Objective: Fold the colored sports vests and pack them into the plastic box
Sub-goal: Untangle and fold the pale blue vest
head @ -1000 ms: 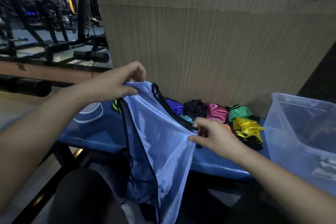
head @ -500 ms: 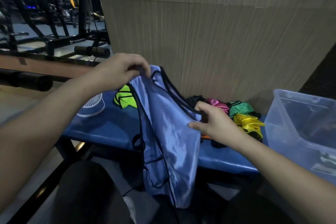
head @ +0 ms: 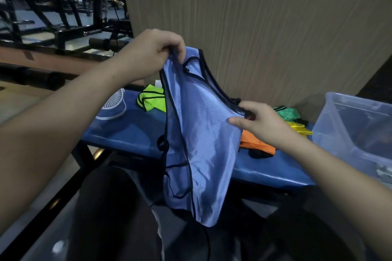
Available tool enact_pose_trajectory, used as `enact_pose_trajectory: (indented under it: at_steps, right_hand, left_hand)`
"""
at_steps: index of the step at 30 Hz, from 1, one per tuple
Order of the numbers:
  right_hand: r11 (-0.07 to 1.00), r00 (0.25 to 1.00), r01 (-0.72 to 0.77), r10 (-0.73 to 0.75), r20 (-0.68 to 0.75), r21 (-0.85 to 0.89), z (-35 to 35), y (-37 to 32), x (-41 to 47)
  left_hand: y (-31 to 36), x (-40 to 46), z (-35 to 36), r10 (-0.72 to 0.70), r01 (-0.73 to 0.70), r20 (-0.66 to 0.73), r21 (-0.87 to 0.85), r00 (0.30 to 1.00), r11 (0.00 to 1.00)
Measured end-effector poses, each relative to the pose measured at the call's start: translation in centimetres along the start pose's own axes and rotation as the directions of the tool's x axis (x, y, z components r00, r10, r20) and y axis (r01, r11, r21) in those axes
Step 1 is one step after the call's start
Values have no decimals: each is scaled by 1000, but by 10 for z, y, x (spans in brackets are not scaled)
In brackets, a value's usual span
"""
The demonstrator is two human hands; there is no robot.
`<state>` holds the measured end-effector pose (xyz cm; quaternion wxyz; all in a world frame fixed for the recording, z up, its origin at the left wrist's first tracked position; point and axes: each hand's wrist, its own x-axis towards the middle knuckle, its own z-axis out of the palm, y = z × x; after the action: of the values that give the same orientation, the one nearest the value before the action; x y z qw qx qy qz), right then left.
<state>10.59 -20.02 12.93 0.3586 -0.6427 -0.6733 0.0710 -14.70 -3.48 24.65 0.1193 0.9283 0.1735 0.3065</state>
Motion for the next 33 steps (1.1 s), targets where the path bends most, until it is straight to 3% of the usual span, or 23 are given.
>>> enact_pose_trajectory:
  at_steps: [3, 6, 10, 13, 16, 19, 22, 25, 28, 33]
  right_hand:
    - [988, 988, -108, 119, -97, 108, 1, 10, 5]
    - [986, 976, -97, 121, -184, 135, 1, 11, 6]
    - [972, 1000, -14, 13, 8, 234, -1, 4, 4]
    - [965, 978, -6, -48, 201, 261, 1, 5, 0]
    - [994, 930, -19, -22, 368, 106, 3, -1, -6]
    - [977, 885, 160, -80, 459, -139, 10, -11, -14]
    - [759, 851, 504, -354, 388, -413, 17, -25, -21]
    - [555, 746, 654, -585, 317, -514, 19, -36, -26]
    - [576, 724, 680, -624, 294, -453, 22, -37, -27]
    - [700, 832, 547, -518, 201, -460, 28, -26, -26]
  left_hand:
    - [4, 2, 2, -28, 28, 0, -15, 1000, 999]
    - [4, 4, 3, -38, 37, -3, -48, 999, 998]
    - [8, 6, 5, -55, 54, -17, -69, 998, 996]
    - [12, 6, 6, -65, 62, -30, -73, 997, 995]
    - [15, 6, 7, -39, 37, -26, -84, 999, 996]
    - [12, 5, 8, -12, 8, -31, -110, 999, 994]
    - [10, 3, 10, 20, -20, 0, -94, 1000, 995]
    - [8, 3, 10, 46, -45, 6, -82, 999, 996]
    - [7, 2, 9, 46, -46, 5, -72, 999, 996]
    - [0, -2, 8, 15, -14, 8, -94, 1000, 995]
